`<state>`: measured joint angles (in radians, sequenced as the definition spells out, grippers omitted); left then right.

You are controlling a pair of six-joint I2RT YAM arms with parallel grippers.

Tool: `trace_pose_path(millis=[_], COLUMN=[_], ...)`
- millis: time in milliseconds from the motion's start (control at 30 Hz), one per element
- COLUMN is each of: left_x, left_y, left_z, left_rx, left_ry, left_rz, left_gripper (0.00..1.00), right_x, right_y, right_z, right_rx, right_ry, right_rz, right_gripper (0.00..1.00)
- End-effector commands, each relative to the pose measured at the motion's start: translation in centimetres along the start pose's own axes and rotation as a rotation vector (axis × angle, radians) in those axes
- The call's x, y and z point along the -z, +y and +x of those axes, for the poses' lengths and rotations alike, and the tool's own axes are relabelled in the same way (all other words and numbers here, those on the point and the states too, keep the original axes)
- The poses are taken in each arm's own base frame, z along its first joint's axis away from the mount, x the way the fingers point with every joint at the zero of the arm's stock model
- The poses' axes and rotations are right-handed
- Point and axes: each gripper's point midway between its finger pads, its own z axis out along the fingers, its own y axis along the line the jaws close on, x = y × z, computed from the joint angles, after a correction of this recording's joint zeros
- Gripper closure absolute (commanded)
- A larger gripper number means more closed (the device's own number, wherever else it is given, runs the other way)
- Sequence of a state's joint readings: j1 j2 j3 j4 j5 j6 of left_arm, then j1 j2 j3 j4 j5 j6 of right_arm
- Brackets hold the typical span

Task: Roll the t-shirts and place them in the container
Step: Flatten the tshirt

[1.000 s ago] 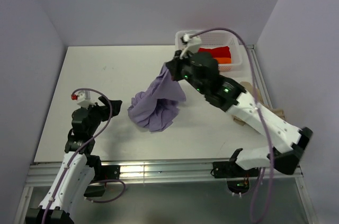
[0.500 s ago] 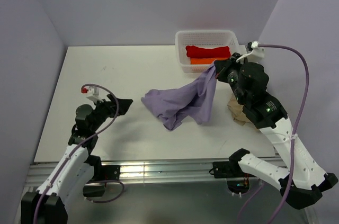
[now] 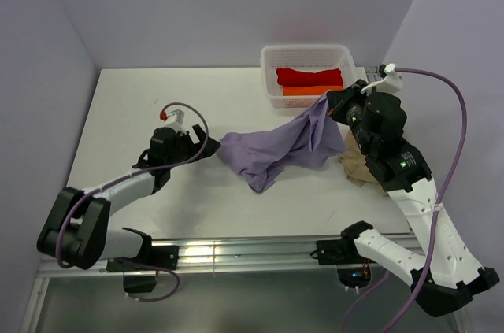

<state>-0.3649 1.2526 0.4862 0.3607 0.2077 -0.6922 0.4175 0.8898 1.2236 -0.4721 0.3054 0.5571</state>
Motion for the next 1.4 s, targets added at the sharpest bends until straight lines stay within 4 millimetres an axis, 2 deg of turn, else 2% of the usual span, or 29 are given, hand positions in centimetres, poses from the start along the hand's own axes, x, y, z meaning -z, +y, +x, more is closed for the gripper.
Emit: trace_pose_path(millis=[0,33,200,300,367,433,467,567,600,667,700,733,767,800,833,867,933,967,1000,1067,1100,1167,1200,1233,1300,1367], left_x=[-2.2,-3.0,-4.9,-6.5,-7.1,-7.4,-7.5,-7.9,-7.9,-7.6,-7.3,-6.6,-6.2,-5.2,-4.7,-3.6,-1.0,0.3,2.3,5.1,7.5,10.2,12.5,13.5,15.9,16.9], left_y=[-0.2,0.5,1.0,1.2,1.3,1.2,1.2,0.8,0.8,1.0,0.7,1.5,1.7,1.2,1.0,1.4,-0.5,-0.6,-2.8,-3.5,-5.5,-6.2,-7.2,-7.5,-7.7,-7.3], left_z=[-1.5,-1.0,-0.7,0.3,0.1,0.9,1.2,1.8,1.9,1.7,0.2,0.3,-0.5,-2.2,-4.8,-5.1,-9.9,-10.6,-13.7,-15.8,-18.2,-20.1,-21.2,-21.6,-22.3,-22.0], left_rx=[0.001,0.012,0.063,0.082,0.09,0.098,0.103,0.115,0.118,0.125,0.11,0.097,0.084,0.07,0.038,0.025,-0.006,-0.014,-0.018,-0.035,-0.039,-0.039,-0.036,-0.035,-0.036,-0.037], left_ry=[-0.027,-0.008,0.015,0.063,0.055,0.069,0.078,0.095,0.095,0.092,0.042,0.061,0.038,0.001,-0.071,-0.059,-0.181,-0.184,-0.267,-0.325,-0.395,-0.461,-0.494,-0.514,-0.552,-0.562], left_rz=[-0.023,-0.044,-0.064,-0.067,-0.088,-0.095,-0.094,-0.082,-0.084,-0.107,-0.127,-0.179,-0.216,-0.239,-0.287,-0.338,-0.361,-0.391,-0.359,-0.397,-0.367,-0.392,-0.388,-0.392,-0.401,-0.423], left_gripper=[0.03,0.03,0.09,0.22,0.25,0.28,0.32,0.67,0.99,1.0,1.0,1.0,1.0,1.0,1.0,1.0,1.0,1.0,1.0,1.0,1.0,1.0,1.0,1.0,1.0,1.0], right_x=[0.5,0.5,0.4,0.2,0.2,0.3,0.3,0.2,0.1,0.0,-0.1,-0.1,-0.4,-0.6,-0.6,-0.7,-1.0,-0.9,-0.7,0.0,0.5,1.5,1.9,2.7,3.0,2.6], right_y=[1.3,1.4,1.6,1.6,1.5,1.7,1.9,1.8,1.8,1.8,1.7,1.8,1.9,2.2,2.9,3.4,4.6,5.3,6.1,7.1,7.5,8.2,8.3,8.4,8.4,7.9], right_z=[-1.6,-1.6,-1.1,-0.9,-1.0,-1.0,-1.0,-0.9,-0.8,-0.6,-0.5,-0.3,0.0,-0.1,0.1,0.2,-0.3,-0.5,-1.3,-2.7,-3.5,-5.0,-5.6,-6.3,-6.2,-5.0], right_rx=[-0.023,-0.025,-0.024,-0.023,-0.02,-0.019,-0.013,-0.016,-0.015,-0.013,-0.011,-0.012,-0.011,-0.008,0.0,0.013,0.023,0.029,0.025,0.017,0.012,0.001,-0.004,-0.013,-0.016,-0.012], right_ry=[-0.041,-0.039,-0.027,-0.02,-0.022,-0.021,-0.018,-0.016,-0.014,-0.006,-0.003,0.002,0.013,0.017,0.036,0.045,0.061,0.067,0.056,0.03,0.005,-0.032,-0.05,-0.074,-0.077,-0.044], right_rz=[-0.062,-0.065,-0.079,-0.08,-0.077,-0.09,-0.097,-0.092,-0.09,-0.091,-0.09,-0.095,-0.096,-0.107,-0.137,-0.155,-0.179,-0.199,-0.217,-0.254,-0.271,-0.302,-0.31,-0.32,-0.333,-0.322], right_gripper=[1.0,1.0,1.0,1.0,1.0,1.0,1.0,1.0,1.0,1.0,1.0,1.0,1.0,1.0,1.0,1.0,1.0,1.0,1.0,1.0,1.0,1.0,1.0,1.0,1.0,1.0])
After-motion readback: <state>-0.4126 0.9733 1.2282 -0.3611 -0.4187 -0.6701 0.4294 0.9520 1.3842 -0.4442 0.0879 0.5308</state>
